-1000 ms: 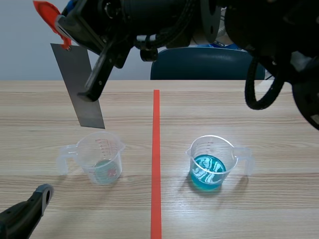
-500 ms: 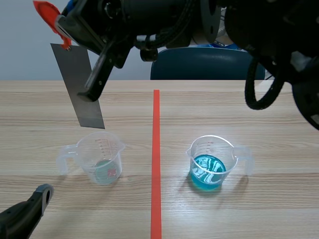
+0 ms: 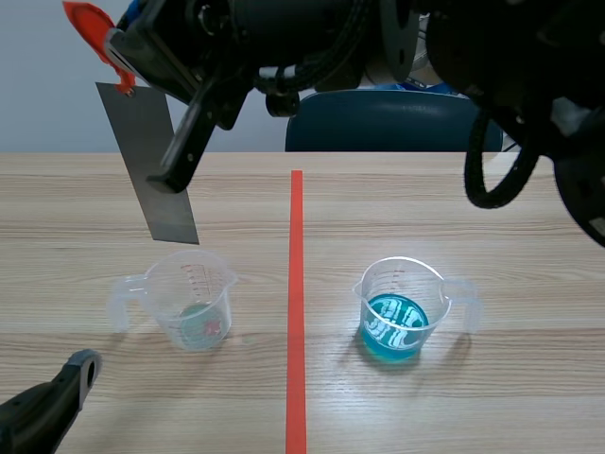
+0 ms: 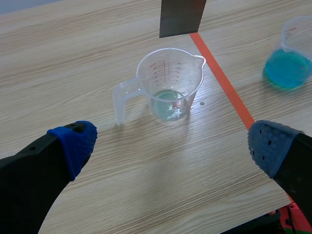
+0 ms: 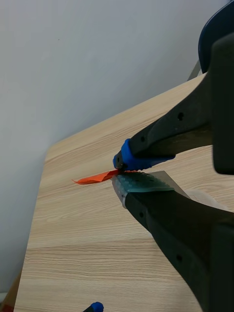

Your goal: Do the redox reaction experiment

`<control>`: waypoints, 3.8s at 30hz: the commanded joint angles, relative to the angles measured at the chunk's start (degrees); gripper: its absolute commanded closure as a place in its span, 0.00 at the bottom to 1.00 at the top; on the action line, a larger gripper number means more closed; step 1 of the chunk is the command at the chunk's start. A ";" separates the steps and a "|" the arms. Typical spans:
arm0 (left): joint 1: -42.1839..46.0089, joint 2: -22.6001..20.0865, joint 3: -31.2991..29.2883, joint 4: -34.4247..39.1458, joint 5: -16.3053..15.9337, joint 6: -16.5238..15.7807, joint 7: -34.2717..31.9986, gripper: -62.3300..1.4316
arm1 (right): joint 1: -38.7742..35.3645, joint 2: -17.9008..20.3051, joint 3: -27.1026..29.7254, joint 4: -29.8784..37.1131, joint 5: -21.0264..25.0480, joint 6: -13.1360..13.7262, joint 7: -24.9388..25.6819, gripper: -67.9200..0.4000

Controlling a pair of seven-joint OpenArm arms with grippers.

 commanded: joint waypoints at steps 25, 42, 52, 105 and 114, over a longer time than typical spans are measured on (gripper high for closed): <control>-0.17 0.00 -0.04 0.52 -0.31 0.09 -0.98 0.00 | 0.79 -0.15 0.31 0.07 0.35 -0.26 1.75 0.98; -0.17 0.00 -0.04 0.52 -0.31 0.09 -0.98 0.00 | 0.79 0.00 0.31 0.07 0.33 -0.26 1.79 0.98; -0.20 0.00 -0.04 0.52 -0.31 0.09 -0.98 0.00 | -3.08 7.02 6.23 2.29 0.37 0.37 5.07 0.98; -0.17 0.02 -0.04 0.52 -0.33 0.09 -0.96 0.00 | -42.23 27.47 49.29 6.56 1.62 13.57 24.35 0.98; -0.17 0.02 -0.04 0.52 -0.33 0.09 -0.96 0.00 | -42.23 27.47 49.29 6.56 1.62 13.57 24.39 0.98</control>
